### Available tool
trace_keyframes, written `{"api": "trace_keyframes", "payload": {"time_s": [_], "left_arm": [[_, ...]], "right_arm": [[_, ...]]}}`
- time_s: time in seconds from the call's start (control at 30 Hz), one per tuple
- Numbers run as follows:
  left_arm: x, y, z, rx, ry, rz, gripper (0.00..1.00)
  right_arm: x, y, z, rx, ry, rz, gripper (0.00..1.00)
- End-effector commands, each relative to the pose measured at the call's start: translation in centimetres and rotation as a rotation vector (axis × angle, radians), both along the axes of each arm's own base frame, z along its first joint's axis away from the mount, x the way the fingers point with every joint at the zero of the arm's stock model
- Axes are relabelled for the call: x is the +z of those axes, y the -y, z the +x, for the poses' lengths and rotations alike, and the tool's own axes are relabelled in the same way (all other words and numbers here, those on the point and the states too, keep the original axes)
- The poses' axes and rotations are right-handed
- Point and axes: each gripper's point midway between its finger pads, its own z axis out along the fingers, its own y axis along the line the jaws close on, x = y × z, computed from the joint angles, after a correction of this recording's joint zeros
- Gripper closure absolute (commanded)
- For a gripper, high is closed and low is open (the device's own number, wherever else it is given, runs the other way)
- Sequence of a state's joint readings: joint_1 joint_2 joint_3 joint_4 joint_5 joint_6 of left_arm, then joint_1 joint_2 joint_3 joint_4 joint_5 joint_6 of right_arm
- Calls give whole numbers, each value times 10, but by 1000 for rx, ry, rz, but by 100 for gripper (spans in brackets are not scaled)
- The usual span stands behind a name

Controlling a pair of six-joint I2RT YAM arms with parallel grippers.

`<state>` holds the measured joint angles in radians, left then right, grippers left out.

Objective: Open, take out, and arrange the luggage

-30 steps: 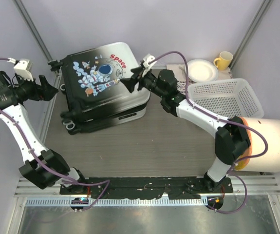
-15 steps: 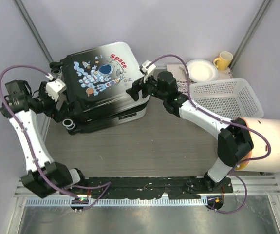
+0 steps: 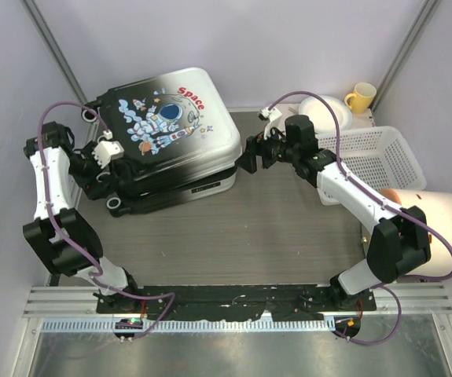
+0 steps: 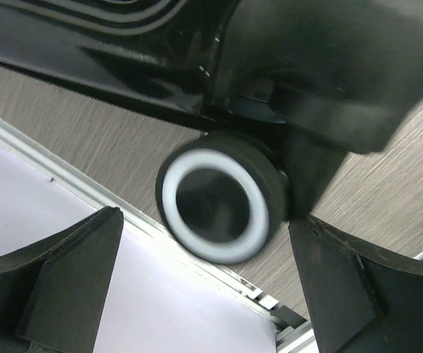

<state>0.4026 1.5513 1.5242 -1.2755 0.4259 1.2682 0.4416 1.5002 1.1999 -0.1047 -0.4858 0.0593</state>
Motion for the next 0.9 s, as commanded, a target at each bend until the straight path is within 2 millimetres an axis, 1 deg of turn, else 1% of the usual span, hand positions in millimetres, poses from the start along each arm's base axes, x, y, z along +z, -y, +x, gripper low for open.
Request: {"api": "trace_keyframes", "payload": {"time_s": [0.0, 0.1, 0.13, 0.17, 0.2, 0.23, 0.27, 0.3, 0.33, 0.37, 0.4, 0.47, 0.5, 0.57, 0.6, 0.63, 0.7, 0.73, 0.77, 0.8, 0.83, 0.87], "left_arm": [[-20, -6, 19, -53, -18, 36, 2], [-27, -6, 21, -49, -33, 34, 9], [-29, -3, 20, -49, -37, 22, 13], [-30, 0, 19, -50, -33, 9, 14], [-27, 5, 20, -56, -8, -17, 16], [-29, 10, 17, -61, -8, -36, 19], [-28, 13, 16, -66, 3, -52, 21], [-26, 21, 16, -81, 21, -85, 25], [-24, 25, 13, -95, 30, -94, 37], [-22, 28, 12, -122, 43, -100, 44], [-20, 33, 9, -142, 42, -123, 55], [-16, 34, 7, -150, 46, -129, 64], [-15, 34, 7, -157, 44, -130, 72], [-12, 32, 8, -161, 36, -128, 75], [-12, 31, 2, -169, 18, -135, 80], [-7, 30, 3, -168, 25, -141, 81], [-2, 25, 0, -158, 23, -149, 81], [-1, 23, -2, -154, 17, -146, 75], [1, 24, -7, -154, 3, -152, 62], [3, 21, -10, -172, 12, -144, 38], [4, 21, -13, -175, 19, -150, 31], [11, 20, -16, -185, 55, -137, 26]], "right_arm": [[16, -2, -13, 33, 9, 18, 18], [12, 1, -10, 18, 2, 9, 18], [11, 2, -10, 14, -1, 8, 18], [9, 2, -11, 15, -6, 7, 18], [4, 4, -11, 15, -16, 4, 18], [2, 4, -12, 16, -22, 4, 18], [-1, 5, -12, 16, -27, 2, 18], [-3, 5, -13, 15, -31, -1, 18], [-5, 6, -13, 14, -34, -4, 18], [-6, 7, -12, 10, -30, -8, 18], [-4, 7, -11, 10, -23, -11, 19], [-1, 8, -9, 3, -11, -11, 18], [0, 8, -8, 1, -9, -11, 18], [3, 8, -7, 2, -2, -9, 18], [4, 8, -7, 2, -1, -9, 18], [3, 8, -7, 2, -3, -9, 18], [2, 8, -8, 6, 0, -12, 18], [2, 9, -9, 8, 1, -14, 18], [0, 9, -9, 7, -4, -14, 18], [0, 9, -10, 12, 1, -16, 19], [0, 10, -10, 12, 1, -17, 18], [-1, 10, -10, 12, 1, -17, 18]]}}
